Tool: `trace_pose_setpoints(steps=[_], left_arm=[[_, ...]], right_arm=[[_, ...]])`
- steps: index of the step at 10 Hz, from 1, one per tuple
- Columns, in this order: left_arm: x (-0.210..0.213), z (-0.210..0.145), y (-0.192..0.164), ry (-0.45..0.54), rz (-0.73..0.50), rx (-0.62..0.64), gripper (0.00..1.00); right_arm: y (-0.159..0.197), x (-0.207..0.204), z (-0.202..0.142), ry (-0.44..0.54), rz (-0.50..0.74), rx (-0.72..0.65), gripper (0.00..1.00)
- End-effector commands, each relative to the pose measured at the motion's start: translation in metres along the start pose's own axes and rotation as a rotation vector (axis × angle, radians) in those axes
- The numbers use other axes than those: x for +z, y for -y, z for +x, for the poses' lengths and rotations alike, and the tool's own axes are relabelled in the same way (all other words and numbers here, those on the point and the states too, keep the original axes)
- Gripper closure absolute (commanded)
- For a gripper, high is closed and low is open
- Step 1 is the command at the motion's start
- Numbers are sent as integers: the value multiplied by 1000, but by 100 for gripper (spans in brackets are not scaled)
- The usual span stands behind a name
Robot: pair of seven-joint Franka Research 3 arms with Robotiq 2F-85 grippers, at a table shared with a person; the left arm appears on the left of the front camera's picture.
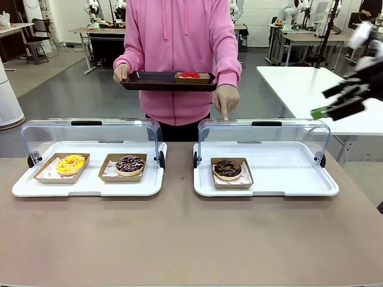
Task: Provide the desired donut to the person.
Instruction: Pick up and lift the Paper togo box containing the Donut pointed at by the person.
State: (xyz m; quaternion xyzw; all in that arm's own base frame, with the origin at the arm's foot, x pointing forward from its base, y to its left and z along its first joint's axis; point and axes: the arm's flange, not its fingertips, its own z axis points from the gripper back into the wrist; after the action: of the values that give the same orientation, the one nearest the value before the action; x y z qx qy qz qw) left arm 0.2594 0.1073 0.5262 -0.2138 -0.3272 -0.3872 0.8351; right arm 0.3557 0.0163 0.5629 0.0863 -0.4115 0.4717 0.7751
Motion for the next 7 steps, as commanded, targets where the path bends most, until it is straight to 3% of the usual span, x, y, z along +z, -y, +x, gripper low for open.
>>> trace_pose_setpoints(steps=[1,3,4,7], left_arm=[[1,-2,-2,13,-13,-17,0],[1,-2,-2,13,-13,-17,0],[1,-2,-2,13,-13,-17,0],[1,-2,-2,13,-13,-17,0]], right_arm=[[-24,-49,77,-163,-28,147,0],[-48,-110,120,-306,-11,249,0],[-61,-145,125,-378,19,319,0],[-97,-189,96,-484,155,464,0]])
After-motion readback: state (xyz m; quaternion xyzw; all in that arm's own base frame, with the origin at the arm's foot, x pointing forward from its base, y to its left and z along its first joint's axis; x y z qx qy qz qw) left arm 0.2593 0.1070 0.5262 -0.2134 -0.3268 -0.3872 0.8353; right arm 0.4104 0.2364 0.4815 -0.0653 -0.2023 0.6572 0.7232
